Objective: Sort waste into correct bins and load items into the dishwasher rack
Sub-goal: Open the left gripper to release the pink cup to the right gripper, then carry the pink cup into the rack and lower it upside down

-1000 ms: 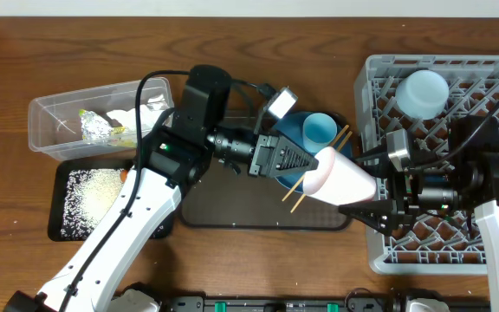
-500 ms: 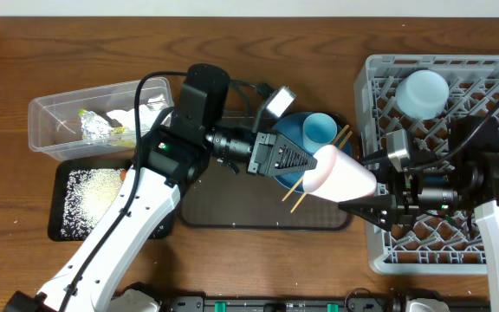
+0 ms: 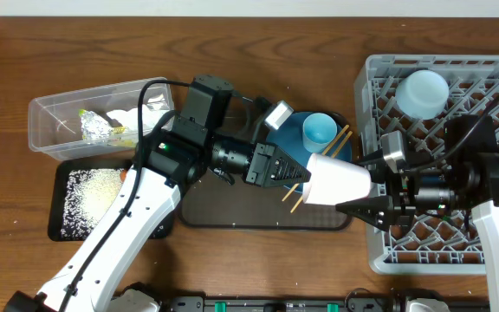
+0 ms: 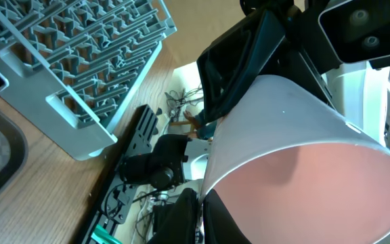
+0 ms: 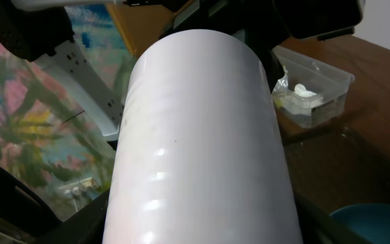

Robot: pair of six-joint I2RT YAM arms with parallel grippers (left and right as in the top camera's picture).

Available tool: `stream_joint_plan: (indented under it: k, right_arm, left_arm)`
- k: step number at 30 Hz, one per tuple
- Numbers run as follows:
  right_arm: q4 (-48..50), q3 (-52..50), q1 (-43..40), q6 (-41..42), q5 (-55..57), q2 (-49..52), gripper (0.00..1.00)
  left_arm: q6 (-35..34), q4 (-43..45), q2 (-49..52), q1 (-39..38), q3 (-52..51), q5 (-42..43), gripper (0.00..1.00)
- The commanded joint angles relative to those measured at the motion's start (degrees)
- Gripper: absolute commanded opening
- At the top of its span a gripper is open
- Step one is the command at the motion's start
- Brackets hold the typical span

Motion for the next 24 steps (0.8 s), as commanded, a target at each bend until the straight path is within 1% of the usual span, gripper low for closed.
stream_joint_plan:
  k: [1, 2, 4, 5, 11, 16, 24]
  right_arm:
    - [0.8, 0.3, -0.4, -0.5, -2.6, -0.1, 0.49]
    - [0.9, 0.3, -0.4, -0.5, -2.6, -0.1, 0.49]
    - [1.4, 0.3, -0.4, -0.5, -2.6, -0.1, 0.48]
    - [1.6, 0.3, -0.4, -0.5, -2.6, -0.1, 0.48]
    - [2.2, 0.3, -0.5, 0.7, -1.0, -0.1, 0.47]
    - [5.5, 0.3, -0.9, 8.5, 4.1, -0.1, 0.46]
    - [10.3, 0.3, -2.7, 20.0, 9.0, -0.2, 0.43]
  left_arm:
    - [1.5, -1.0, -0.4, -0.2, -0.3, -0.2, 0.07]
    - [1.6, -1.0, -0.4, -0.2, -0.3, -0.2, 0.08]
    - [1.6, -1.0, -0.4, -0.2, -0.3, -0.9, 0.16]
    - [1.6, -1.0, -0.4, -0.2, -0.3, -1.6, 0.17]
    - [1.4, -1.0, -0.4, 0.8, -0.3, -4.9, 0.17]
    - [1.4, -1.7, -0.4, 3.3, -0.3, -9.0, 0.17]
    - [1.4, -9.0, -0.3, 5.6, -0.3, -19.6, 0.17]
